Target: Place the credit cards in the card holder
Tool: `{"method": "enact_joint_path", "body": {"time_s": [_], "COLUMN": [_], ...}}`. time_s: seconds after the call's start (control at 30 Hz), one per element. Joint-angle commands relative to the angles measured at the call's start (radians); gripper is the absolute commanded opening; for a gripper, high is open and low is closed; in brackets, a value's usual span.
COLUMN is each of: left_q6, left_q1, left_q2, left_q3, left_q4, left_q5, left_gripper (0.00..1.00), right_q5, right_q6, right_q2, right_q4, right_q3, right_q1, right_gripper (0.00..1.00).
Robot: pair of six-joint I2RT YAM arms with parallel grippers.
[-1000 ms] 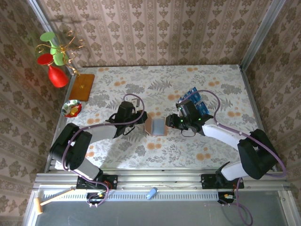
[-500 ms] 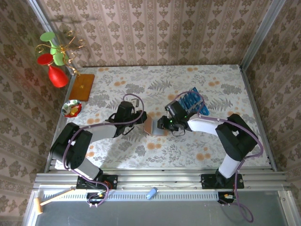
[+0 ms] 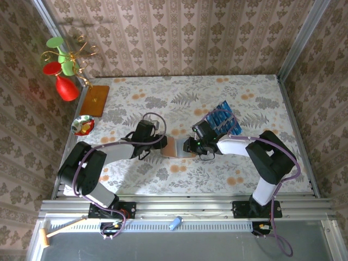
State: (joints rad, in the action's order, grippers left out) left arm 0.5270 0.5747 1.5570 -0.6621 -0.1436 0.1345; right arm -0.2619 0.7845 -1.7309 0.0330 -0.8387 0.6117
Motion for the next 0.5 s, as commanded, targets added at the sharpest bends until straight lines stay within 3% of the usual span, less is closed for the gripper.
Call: {"method": "enact_joint_path", "body": {"time_s": [0.0,0.47], "left_q6": [-0.074,-0.138], "left_q1": [0.012,0.053], "left_q2": [-0.007,0.034], "left_q3": [-0.033,-0.071], "left_q4": [0.104,0.16], "left_q5": [-0.076,-0.169], "left_gripper": [0.47,0.6], "right_q5": [0.009,0.012], "right_q6": [0.012,0.012], "right_q2": [-0.025,-0.022], "right_q4": [0.008,0.004], "right_q3": [0.02,0.021], "right_q1": [0.001,0.002], "right_gripper": [0.29,0.29]}}
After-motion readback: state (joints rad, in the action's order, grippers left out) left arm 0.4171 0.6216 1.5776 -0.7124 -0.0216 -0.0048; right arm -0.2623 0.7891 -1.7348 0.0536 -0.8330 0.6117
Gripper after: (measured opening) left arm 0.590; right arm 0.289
